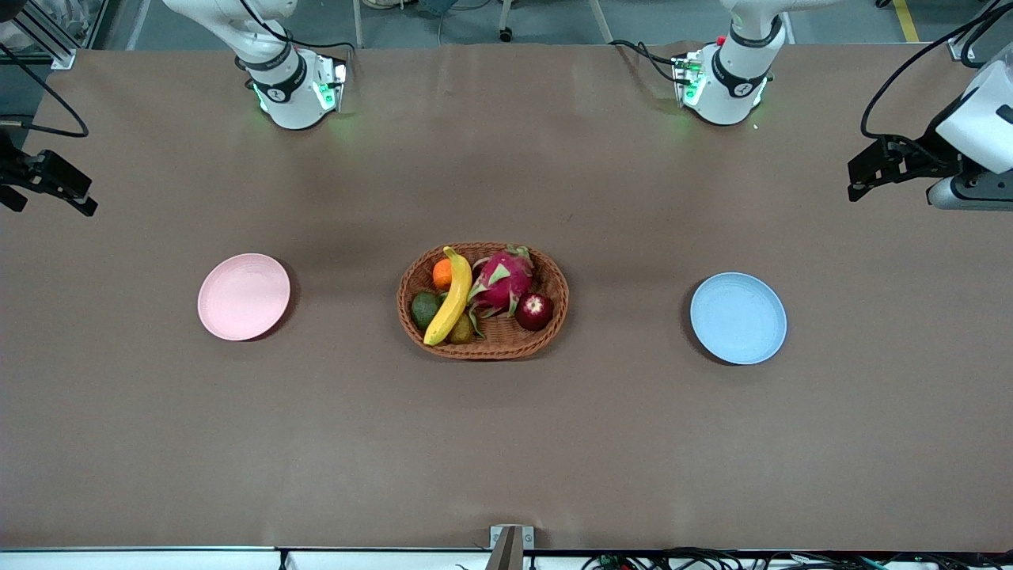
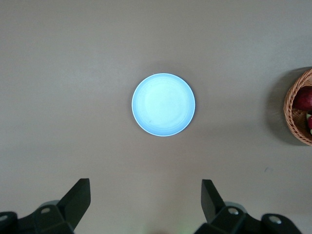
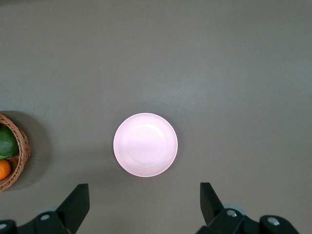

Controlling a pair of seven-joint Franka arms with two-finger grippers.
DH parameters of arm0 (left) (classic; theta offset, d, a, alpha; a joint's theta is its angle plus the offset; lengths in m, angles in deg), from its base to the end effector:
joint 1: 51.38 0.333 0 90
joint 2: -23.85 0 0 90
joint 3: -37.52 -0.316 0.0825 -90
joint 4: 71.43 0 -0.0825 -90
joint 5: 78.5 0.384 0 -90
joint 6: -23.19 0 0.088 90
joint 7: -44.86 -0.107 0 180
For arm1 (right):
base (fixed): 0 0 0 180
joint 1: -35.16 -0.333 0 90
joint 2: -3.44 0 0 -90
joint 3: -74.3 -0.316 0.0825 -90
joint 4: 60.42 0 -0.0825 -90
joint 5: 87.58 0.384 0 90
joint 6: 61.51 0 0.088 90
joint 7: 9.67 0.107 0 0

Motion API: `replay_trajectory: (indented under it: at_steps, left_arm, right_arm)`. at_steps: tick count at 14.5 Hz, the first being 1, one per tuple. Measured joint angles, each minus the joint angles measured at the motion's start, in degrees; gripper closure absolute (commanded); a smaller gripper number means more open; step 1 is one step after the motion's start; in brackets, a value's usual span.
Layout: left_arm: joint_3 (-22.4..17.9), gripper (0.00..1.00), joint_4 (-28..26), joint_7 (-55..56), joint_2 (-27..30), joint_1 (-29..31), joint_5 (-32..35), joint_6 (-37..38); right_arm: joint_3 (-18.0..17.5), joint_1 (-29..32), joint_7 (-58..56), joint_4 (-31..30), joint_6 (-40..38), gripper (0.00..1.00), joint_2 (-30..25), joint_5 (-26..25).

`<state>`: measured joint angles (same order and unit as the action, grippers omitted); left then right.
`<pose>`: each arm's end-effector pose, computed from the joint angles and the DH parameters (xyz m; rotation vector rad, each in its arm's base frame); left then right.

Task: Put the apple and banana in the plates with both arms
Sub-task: 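Reach the left gripper toward the basket while the right gripper reaches too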

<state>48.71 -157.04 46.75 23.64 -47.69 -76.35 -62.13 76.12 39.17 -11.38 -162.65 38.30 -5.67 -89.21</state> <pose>0.5436 -0.0670 0.6513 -3.1008 0.1474 0.0087 0.5162 -0.0565 0.6235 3.1038 -0.1065 0.1786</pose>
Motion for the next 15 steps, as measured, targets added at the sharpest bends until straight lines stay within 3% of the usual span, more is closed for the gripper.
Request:
replay_trajectory:
  at_steps: [6,10,15]
  left_arm:
    - [0.3,0.00,0.1,0.0,-1.1,-0.1,0.0,0.0]
    - [0.9,0.00,0.7,1.2,-7.6,-3.9,-0.1,-5.7]
    - [1.3,0.00,1.2,14.0,-16.9,-12.1,-0.2,-15.7]
  right_arm:
    - [0.0,0.0,0.0,0.1,0.1,0.00,0.0,0.0]
    - [-0.1,-0.1,0.1,1.2,0.4,0.00,0.0,1.7]
    - [-0.3,-2.0,0.1,1.4,-0.6,0.00,3.0,2.8]
